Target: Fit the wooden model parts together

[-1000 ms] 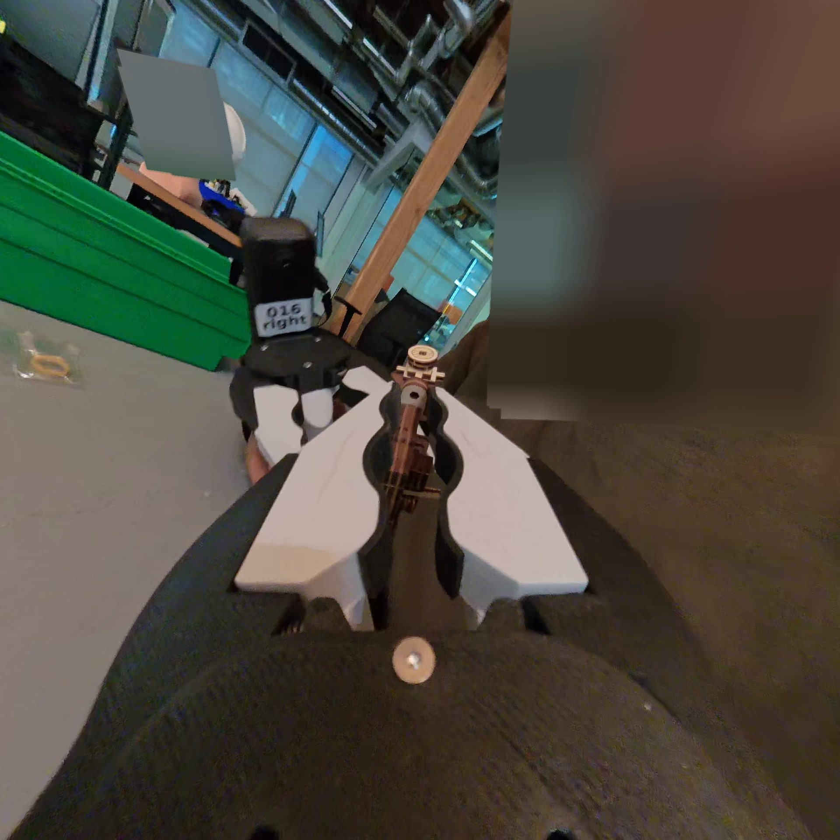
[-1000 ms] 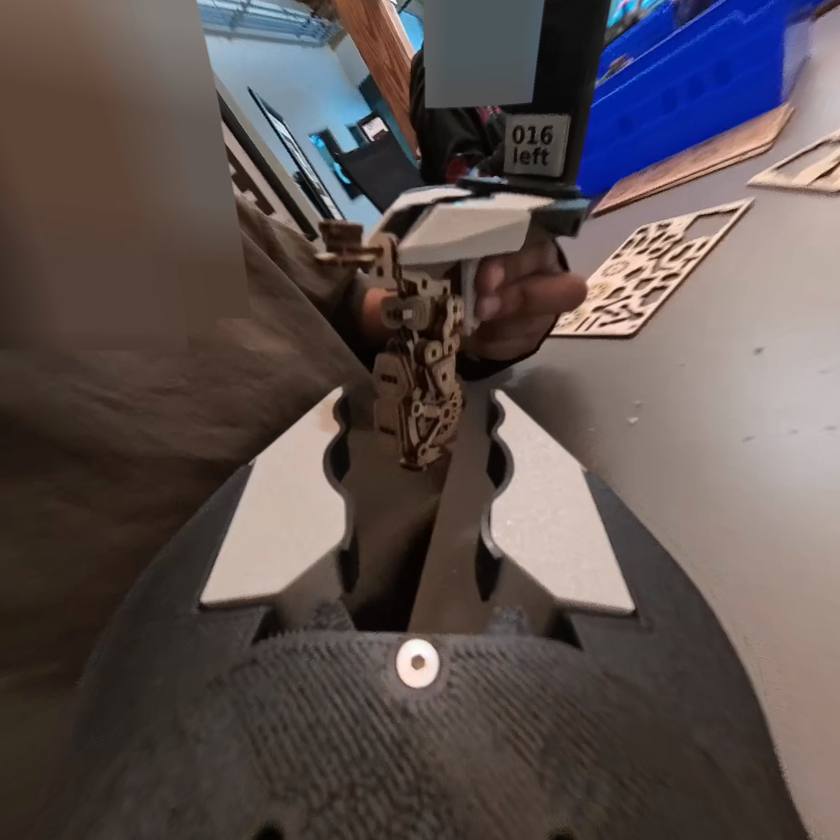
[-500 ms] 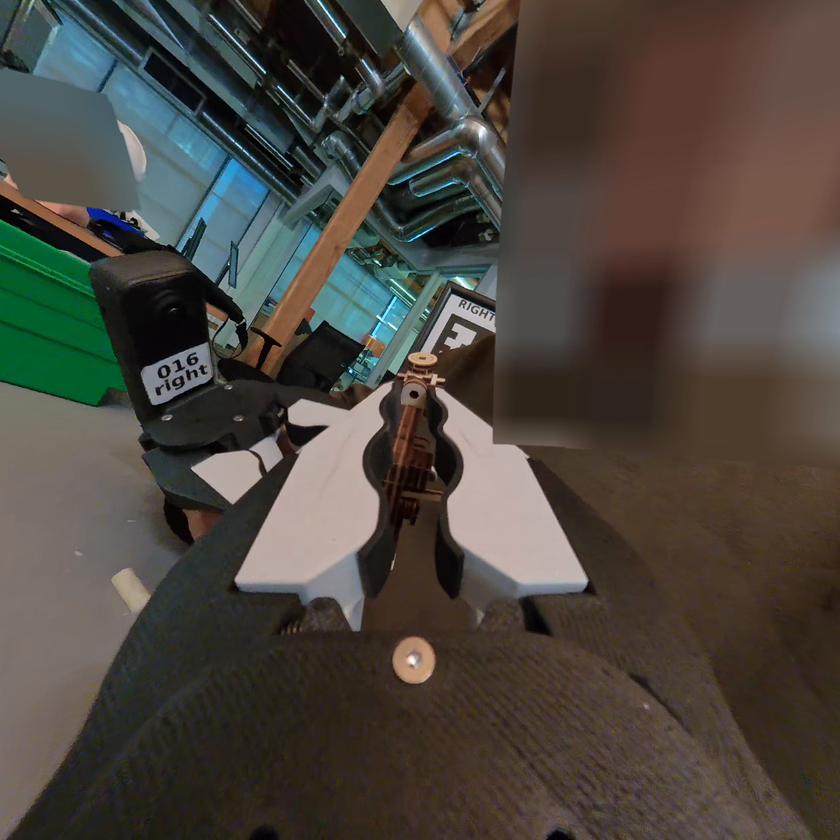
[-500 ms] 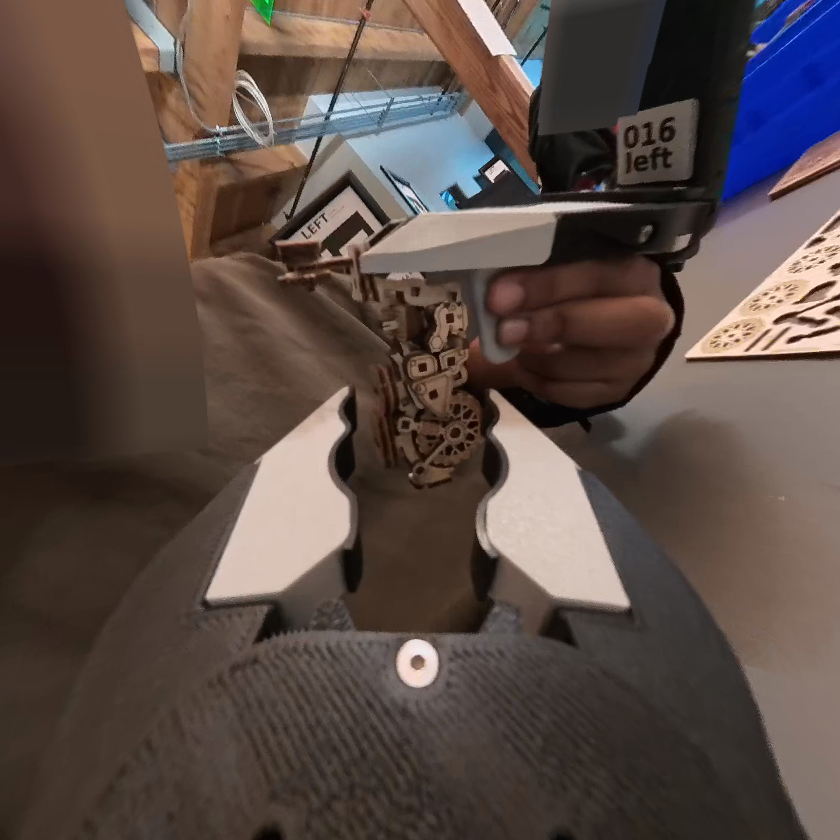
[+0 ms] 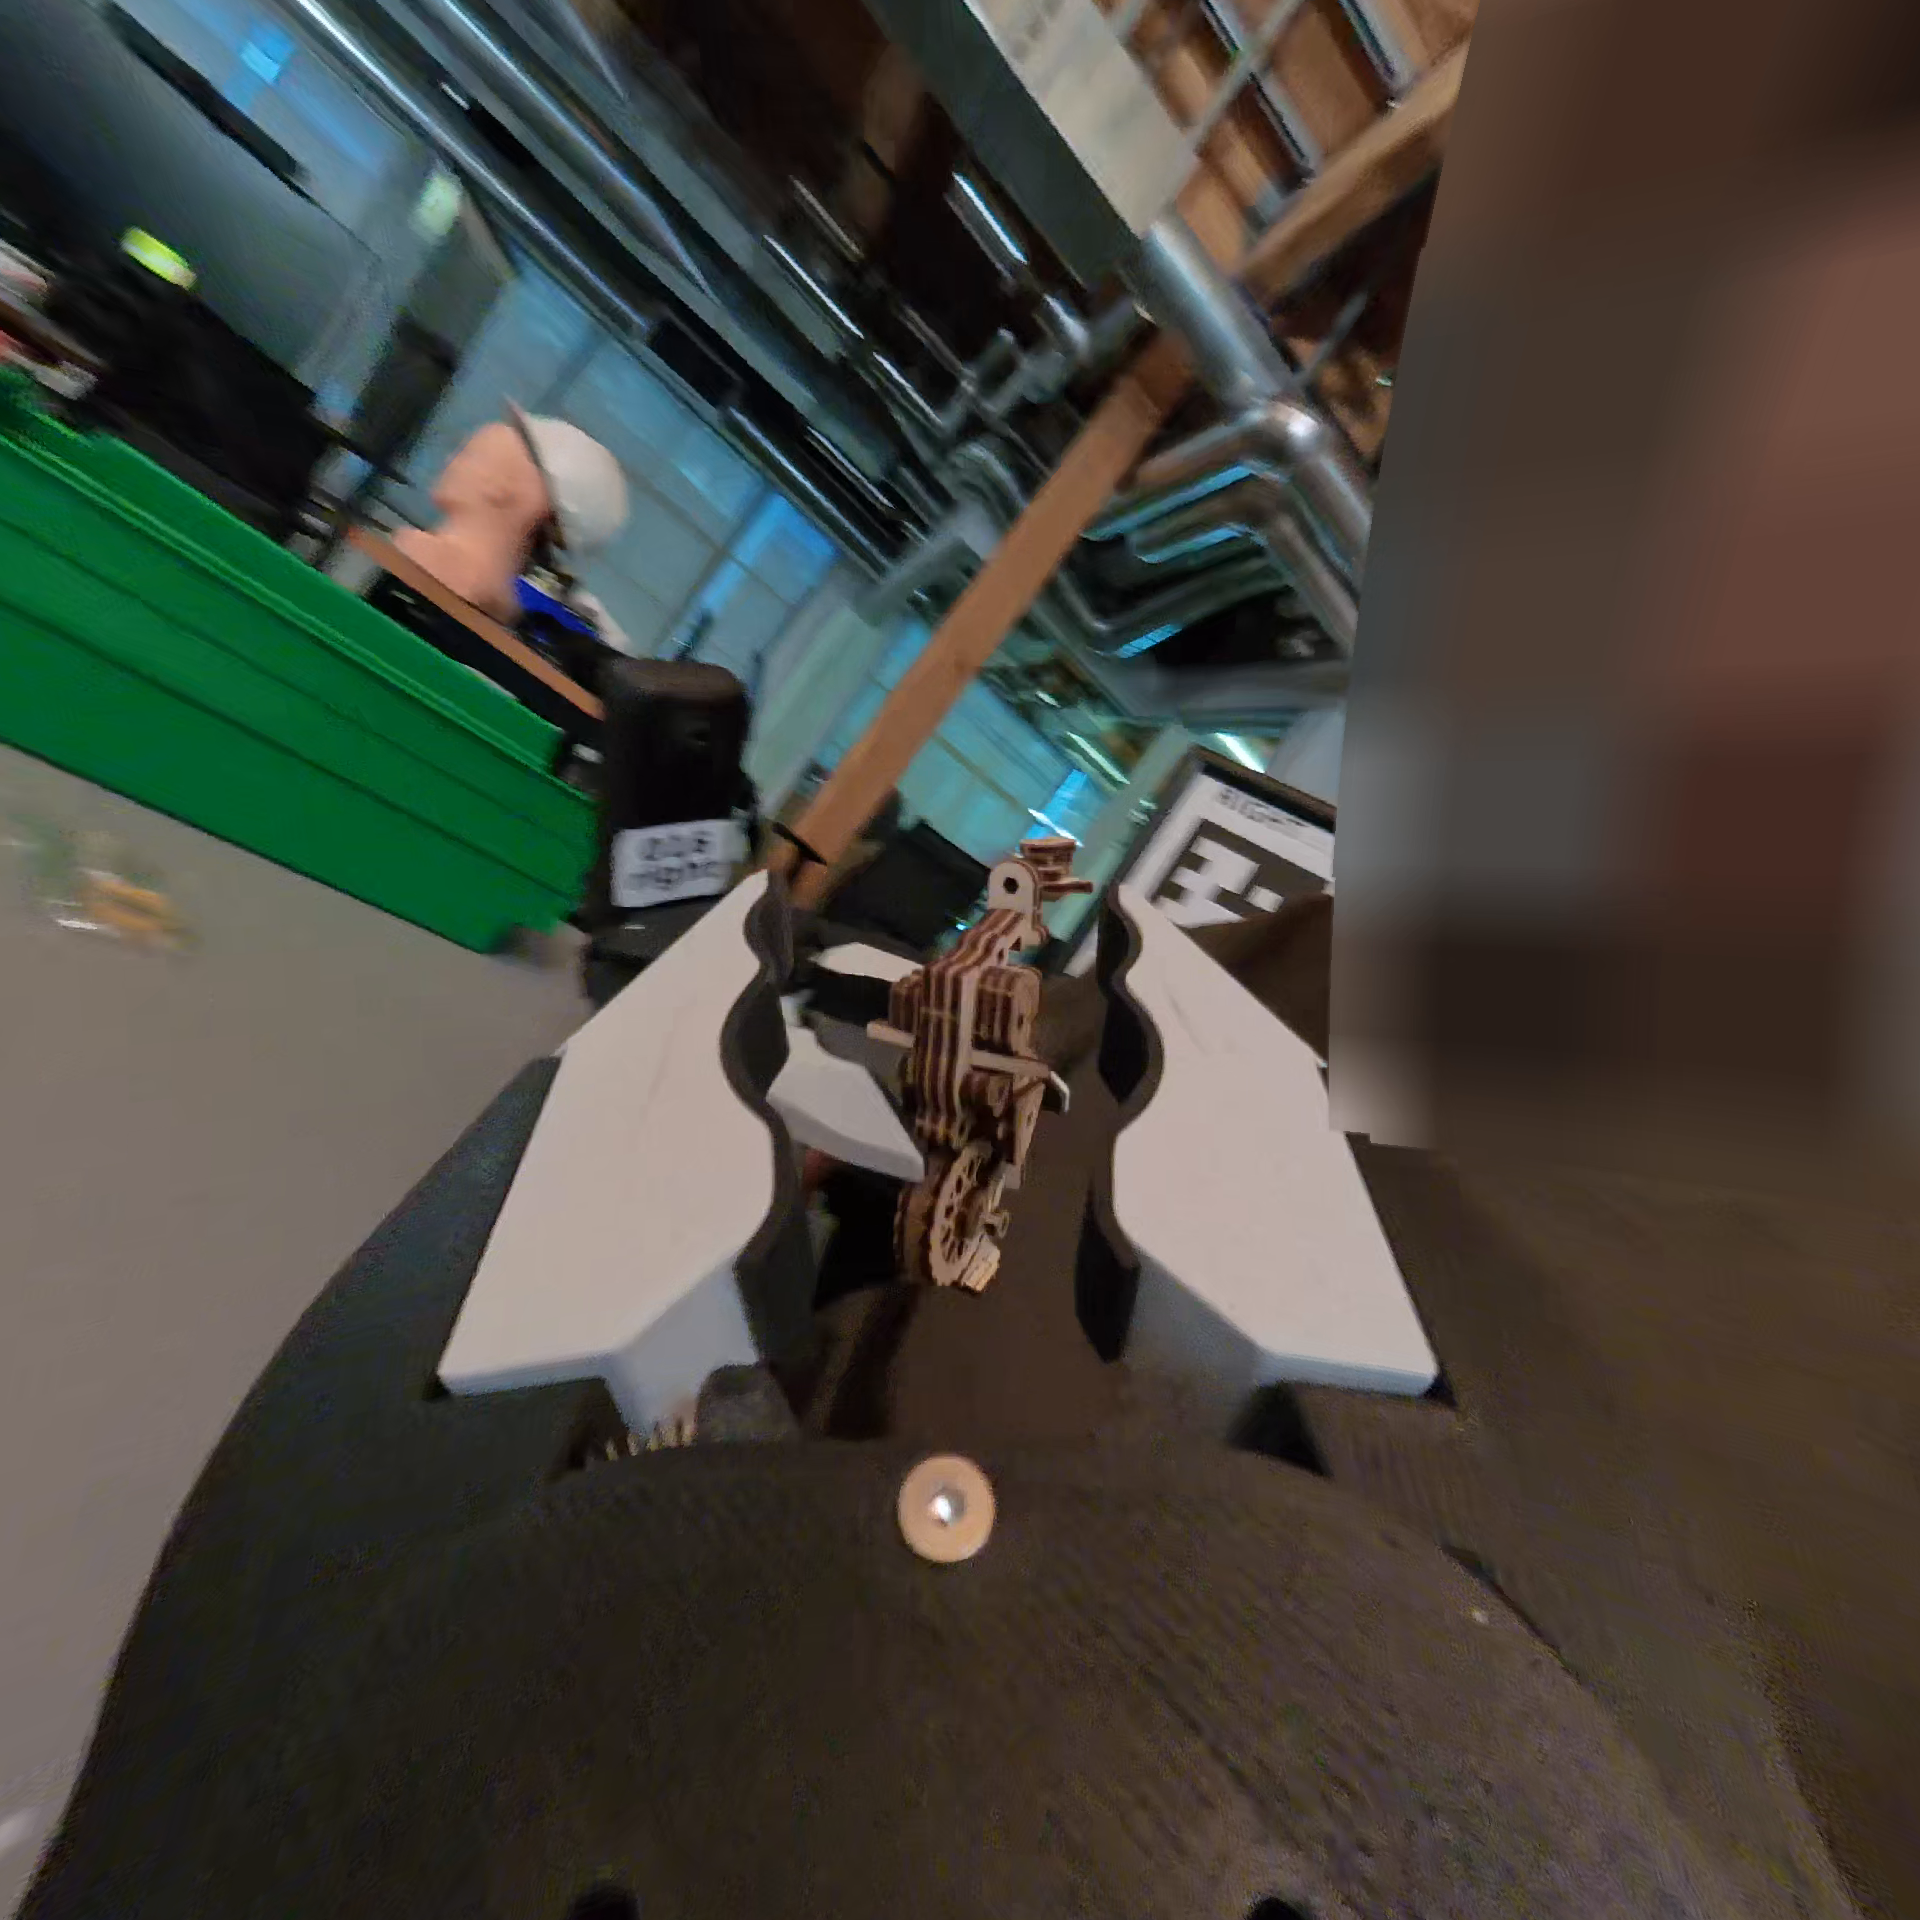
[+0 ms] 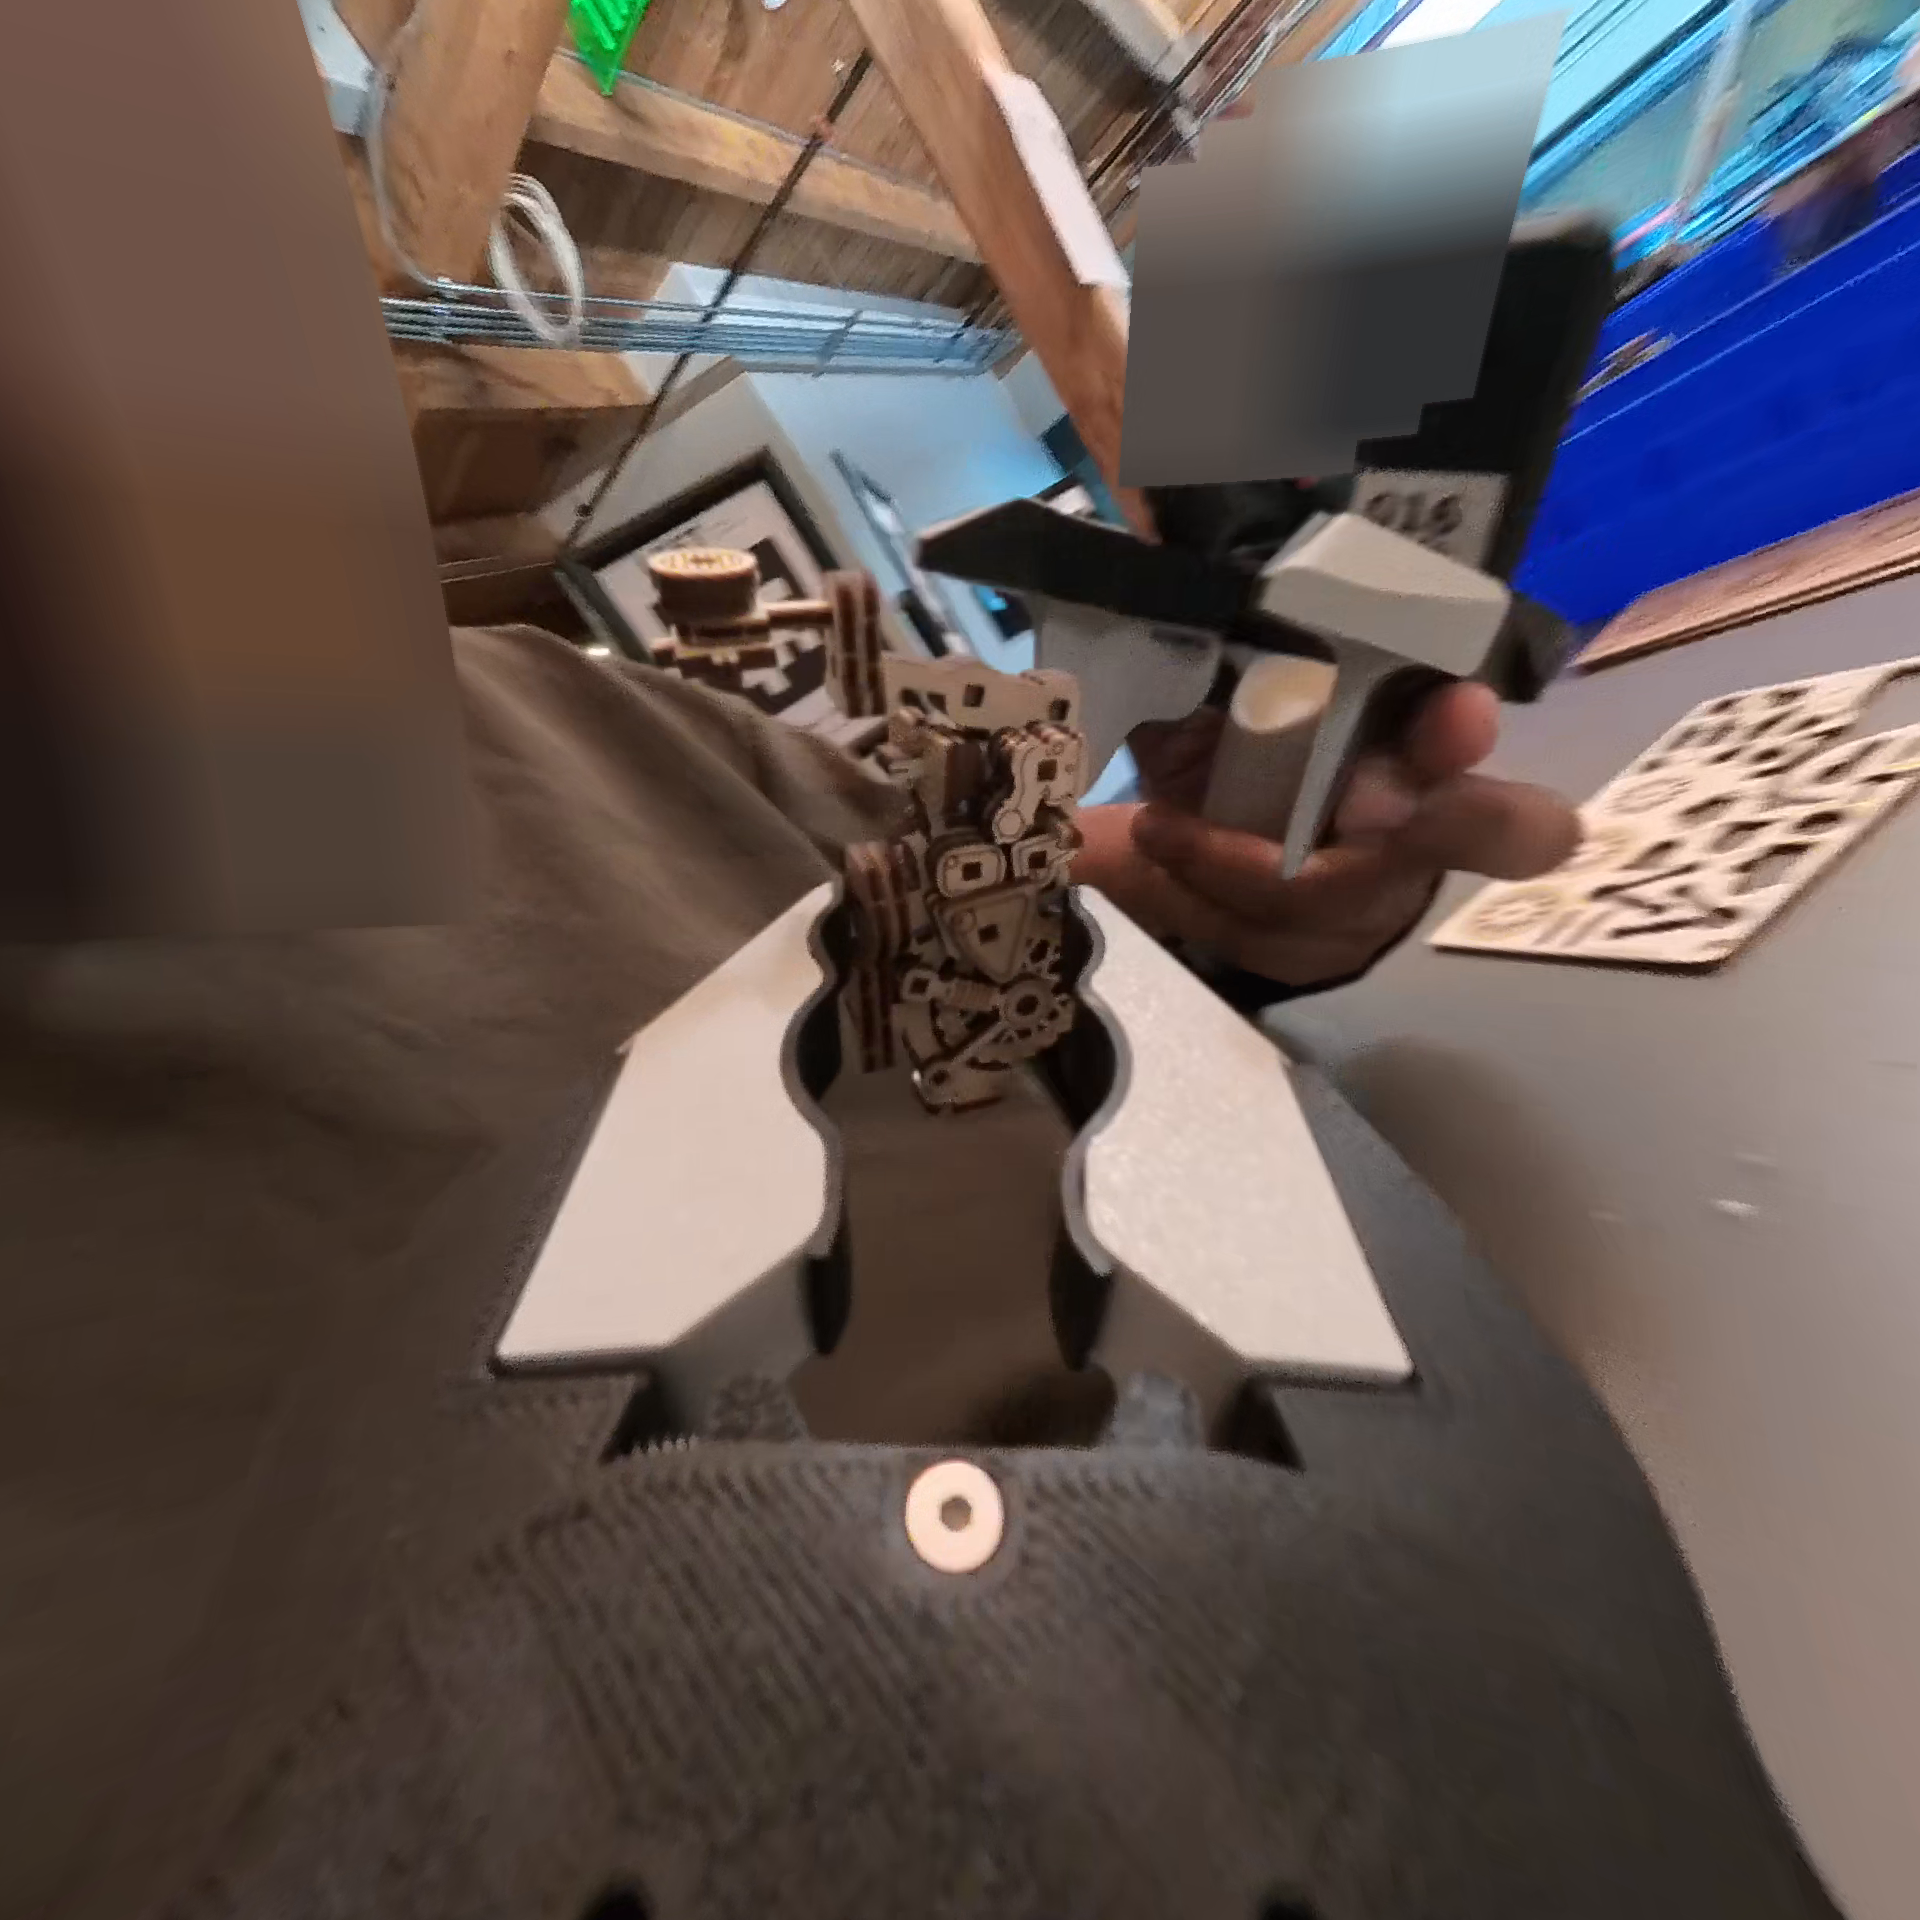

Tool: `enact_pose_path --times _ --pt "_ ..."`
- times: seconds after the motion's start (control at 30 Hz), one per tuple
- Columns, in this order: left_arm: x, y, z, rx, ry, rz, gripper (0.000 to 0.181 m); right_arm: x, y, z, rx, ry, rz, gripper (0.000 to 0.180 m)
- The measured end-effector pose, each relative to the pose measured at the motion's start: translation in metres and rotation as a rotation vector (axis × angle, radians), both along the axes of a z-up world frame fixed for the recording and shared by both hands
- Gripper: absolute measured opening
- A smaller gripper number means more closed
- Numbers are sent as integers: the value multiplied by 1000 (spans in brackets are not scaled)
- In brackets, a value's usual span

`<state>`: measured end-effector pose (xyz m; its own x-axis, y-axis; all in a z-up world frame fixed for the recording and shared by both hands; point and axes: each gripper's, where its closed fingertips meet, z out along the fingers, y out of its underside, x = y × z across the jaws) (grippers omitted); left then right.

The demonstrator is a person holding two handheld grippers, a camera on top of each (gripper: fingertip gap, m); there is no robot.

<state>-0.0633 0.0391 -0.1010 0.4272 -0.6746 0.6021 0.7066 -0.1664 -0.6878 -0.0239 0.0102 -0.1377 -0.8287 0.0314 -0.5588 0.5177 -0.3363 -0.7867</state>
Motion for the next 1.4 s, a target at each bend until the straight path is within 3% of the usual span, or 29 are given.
enact_pose_path --times 0.03,0.2,0.3,0.4,0.63,0.93,1.4 --pt "-10 2 -2 -8 23 68 58 -6 7 -1 26 23 -58 39" --pt "-31 9 -13 -30 313 366 56 -42 51 -20 403 300 -487 38" --pt "-12 14 -25 -29 565 410 50 -46 63 -20 521 427 -604 39" --pt "11 15 -34 -17 697 379 41 -48 64 -23 551 440 -637 39" --pt "21 15 -38 -21 753 363 41 -54 59 -41 662 457 -634 39" --pt "17 17 -33 -26 666 334 39 -58 61 -40 649 419 -651 39" --pt "18 12 -34 -9 693 304 33 -57 47 -47 669 393 -583 39"
